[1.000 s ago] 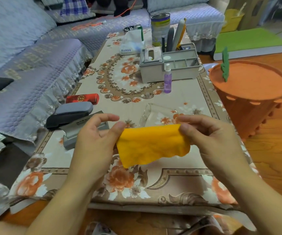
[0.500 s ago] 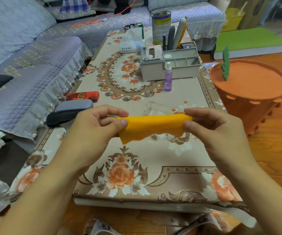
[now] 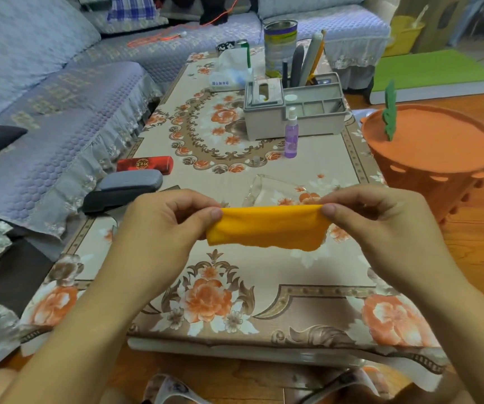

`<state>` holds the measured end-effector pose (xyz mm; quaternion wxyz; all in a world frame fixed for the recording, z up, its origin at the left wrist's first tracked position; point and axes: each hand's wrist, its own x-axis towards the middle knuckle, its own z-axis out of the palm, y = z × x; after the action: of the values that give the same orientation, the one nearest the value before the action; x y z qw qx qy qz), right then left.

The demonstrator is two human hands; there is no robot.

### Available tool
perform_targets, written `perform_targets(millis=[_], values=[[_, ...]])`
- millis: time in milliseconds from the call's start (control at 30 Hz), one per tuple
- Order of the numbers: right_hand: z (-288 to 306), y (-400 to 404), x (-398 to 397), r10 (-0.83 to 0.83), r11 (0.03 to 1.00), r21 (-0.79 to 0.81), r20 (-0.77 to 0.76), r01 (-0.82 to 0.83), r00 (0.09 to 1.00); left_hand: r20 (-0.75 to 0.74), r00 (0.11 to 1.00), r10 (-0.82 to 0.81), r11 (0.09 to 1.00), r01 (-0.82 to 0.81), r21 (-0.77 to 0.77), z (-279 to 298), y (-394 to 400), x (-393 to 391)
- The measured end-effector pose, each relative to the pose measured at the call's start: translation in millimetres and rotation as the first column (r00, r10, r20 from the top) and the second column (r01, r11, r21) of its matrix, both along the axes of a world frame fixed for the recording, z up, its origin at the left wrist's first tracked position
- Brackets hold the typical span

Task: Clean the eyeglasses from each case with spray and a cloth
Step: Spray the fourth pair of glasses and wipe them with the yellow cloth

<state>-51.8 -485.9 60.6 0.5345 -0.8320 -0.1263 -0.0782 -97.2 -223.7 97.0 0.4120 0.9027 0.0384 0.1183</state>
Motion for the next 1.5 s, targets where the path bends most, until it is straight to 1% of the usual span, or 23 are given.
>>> perform_targets(millis=[67,100,133,167,200,233,300,333,367,400,500,633,700,767,867,967,1167,1200,1267,1333,1367,1433,1500], values=[[9,-5,-1,0.051,0.999,-0.013,0.013,-0.051,0.999,-0.054,0.996,-0.07,0.997,0.071,0.028,10,4,-2],[14,-7,-3,0.104,0.994,0.019,-0.013,-0.104,0.995,-0.103,0.986,-0.128,0.992,0.128,-0.013,16,7,-2],[19,-9,-4,0.164,0.983,0.087,-0.052,-0.159,0.985,-0.154,0.965,-0.212,0.974,0.196,-0.114,20,11,-2],[23,-11,-5,0.234,0.958,0.195,-0.102,-0.211,0.967,-0.184,0.929,-0.32,0.924,0.263,-0.279,23,15,-1],[26,-11,-4,0.318,0.913,0.315,-0.152,-0.26,0.936,-0.194,0.883,-0.427,0.832,0.301,-0.465,22,16,1],[25,-9,-4,0.402,0.859,0.423,-0.206,-0.289,0.892,-0.181,0.833,-0.523,0.701,0.3,-0.647,19,16,3],[19,-4,-1,0.518,0.766,0.594,-0.344,-0.245,0.783,-0.146,0.75,-0.645,0.398,0.167,-0.902,7,10,10],[14,-1,2,0.558,0.741,0.641,-0.425,-0.198,0.713,-0.144,0.731,-0.667,0.287,0.073,-0.955,0,5,12],[11,2,5,0.584,0.737,0.658,-0.502,-0.156,0.638,-0.158,0.727,-0.669,0.226,-0.004,-0.974,-8,2,15],[7,3,7,0.59,0.749,0.651,-0.569,-0.124,0.574,-0.19,0.728,-0.659,0.211,-0.063,-0.975,-14,-1,17],[-3,0,13,0.559,0.786,0.617,-0.677,-0.045,0.479,-0.269,0.729,-0.63,0.241,-0.146,-0.959,-27,-3,20],[-9,-1,13,0.545,0.797,0.603,-0.691,-0.036,0.475,-0.357,0.755,-0.55,0.281,-0.235,-0.93,-28,-8,18],[-10,-1,13,0.542,0.801,0.594,-0.671,-0.07,0.506,-0.37,0.766,-0.525,0.338,-0.211,-0.917,-27,-9,16],[-14,-1,13,0.499,0.828,0.554,-0.651,-0.092,0.572,-0.383,0.807,-0.449,0.434,-0.178,-0.883,-30,-8,16],[-18,-2,14,0.383,0.899,0.42,-0.62,-0.123,0.685,-0.387,0.868,-0.311,0.587,-0.145,-0.797,-33,-6,17],[-16,-5,14,0.391,0.899,0.412,-0.6,-0.15,0.698,-0.355,0.898,-0.259,0.644,-0.113,-0.756,-31,-5,15],[-7,-8,10,0.53,0.817,0.532,-0.541,-0.222,0.653,-0.307,0.907,-0.288,0.615,-0.071,-0.785,-28,-1,9],[-8,-7,10,0.535,0.807,0.555,-0.547,-0.199,0.643,-0.307,0.908,-0.287,0.573,-0.094,-0.814,-30,-4,10],[-12,-2,10,0.503,0.816,0.567,-0.599,-0.114,0.624,-0.345,0.896,-0.28,0.44,-0.2,-0.876,-36,-12,11],[-19,5,11,0.459,0.833,0.553,-0.674,-0.017,0.578,-0.415,0.855,-0.312,0.344,-0.306,-0.888,-41,-20,12],[-21,6,11,0.456,0.831,0.556,-0.703,0.021,0.545,-0.432,0.837,-0.335,0.332,-0.324,-0.886,-44,-23,13],[-24,5,11,0.476,0.821,0.57,-0.717,0.036,0.509,-0.441,0.837,-0.323,0.361,-0.322,-0.875,-51,-21,13],[-24,1,11,0.471,0.828,0.561,-0.699,0.004,0.538,-0.433,0.852,-0.293,0.411,-0.297,-0.862,-54,-16,11]])
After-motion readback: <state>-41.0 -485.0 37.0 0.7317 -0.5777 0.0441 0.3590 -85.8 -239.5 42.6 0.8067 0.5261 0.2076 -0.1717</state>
